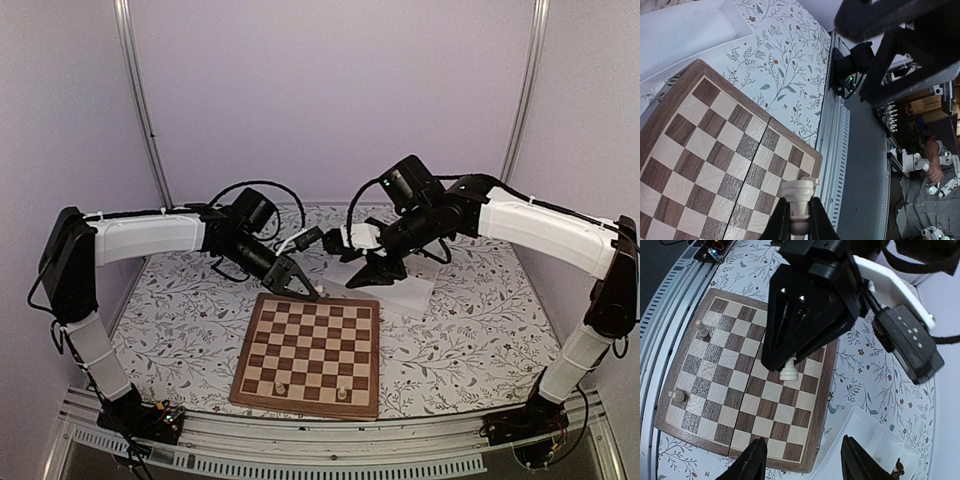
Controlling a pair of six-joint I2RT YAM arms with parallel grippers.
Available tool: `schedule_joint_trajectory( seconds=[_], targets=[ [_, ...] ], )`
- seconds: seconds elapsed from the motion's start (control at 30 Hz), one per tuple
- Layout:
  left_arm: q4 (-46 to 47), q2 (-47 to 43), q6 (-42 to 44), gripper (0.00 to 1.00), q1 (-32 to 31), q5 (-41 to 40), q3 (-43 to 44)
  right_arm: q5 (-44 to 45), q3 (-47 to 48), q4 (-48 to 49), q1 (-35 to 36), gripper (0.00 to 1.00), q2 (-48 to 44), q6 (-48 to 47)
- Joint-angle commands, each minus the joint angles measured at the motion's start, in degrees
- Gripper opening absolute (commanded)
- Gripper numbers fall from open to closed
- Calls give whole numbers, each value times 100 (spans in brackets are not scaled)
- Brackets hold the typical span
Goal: Set up the chess pieces on the board
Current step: Place the chess piece on the chessboard.
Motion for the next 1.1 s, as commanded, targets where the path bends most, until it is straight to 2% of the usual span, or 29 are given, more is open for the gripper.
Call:
schedule_joint_trajectory(
  seconds=[0.0, 0.47, 0.73, 0.83, 0.93, 1.07],
  targets=[
    [-243, 147, 120, 0, -142, 388, 286, 352, 100, 100, 472, 54, 278, -191],
    [-293, 305, 115, 0, -253, 654, 507, 679, 174, 444, 827, 49, 709, 135],
    [-436, 479, 193, 0, -353, 652, 608, 764, 290, 490, 828, 36, 798, 291],
    [-540, 536, 248, 1, -369, 596, 663, 863, 310, 481, 828, 28, 790, 319],
    [-555, 553, 252, 4, -381, 578, 677, 901, 313, 476, 829, 16, 777, 334],
    [-553, 485, 219, 14, -377, 301, 665, 939, 279, 460, 835, 12, 768, 401]
  ],
)
